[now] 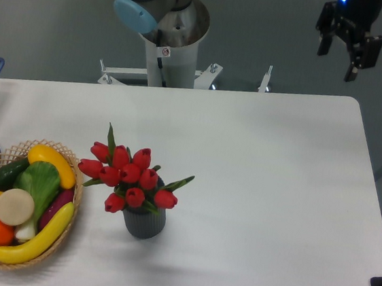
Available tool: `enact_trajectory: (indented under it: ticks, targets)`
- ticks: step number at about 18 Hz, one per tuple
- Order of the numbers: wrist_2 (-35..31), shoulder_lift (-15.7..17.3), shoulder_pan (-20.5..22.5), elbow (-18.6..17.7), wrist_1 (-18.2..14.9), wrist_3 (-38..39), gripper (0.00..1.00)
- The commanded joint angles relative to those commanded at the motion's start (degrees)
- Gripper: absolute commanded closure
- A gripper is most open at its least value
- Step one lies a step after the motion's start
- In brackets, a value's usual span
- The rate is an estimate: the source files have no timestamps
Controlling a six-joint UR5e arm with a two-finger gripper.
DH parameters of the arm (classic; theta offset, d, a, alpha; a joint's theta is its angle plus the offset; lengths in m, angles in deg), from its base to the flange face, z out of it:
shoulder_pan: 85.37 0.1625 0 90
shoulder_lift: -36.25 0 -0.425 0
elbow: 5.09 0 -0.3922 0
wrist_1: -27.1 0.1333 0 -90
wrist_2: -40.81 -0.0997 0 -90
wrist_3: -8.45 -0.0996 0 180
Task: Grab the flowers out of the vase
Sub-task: 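Open the gripper and start moving the arm toward the tulip vase, then lower the open gripper toward the red tulip stems above the vase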
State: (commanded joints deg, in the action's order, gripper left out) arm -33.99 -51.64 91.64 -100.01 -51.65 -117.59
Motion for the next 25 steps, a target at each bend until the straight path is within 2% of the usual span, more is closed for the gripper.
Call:
enact_trajectory:
  ticks: [7,9,14,19,22,25]
  targets:
    - [0.70,0.97,-0.09,-1.32,0.35,1.66,0.00]
    - [3.76,0.97,0.09,-2.37,0.44,4.64,0.00]
    - [10.45,1.93,-0.87,-4.13,0.53,21.06,0.00]
    - [14.75,1.14,-4.48,-5.18,0.70,32.15,0.00]
    - [20.02,1.23,-5.88,-8.43,4.55,36.99,0.00]
    - [22.67,1.49,-7.56,-11.77,7.38,37.44,0.00]
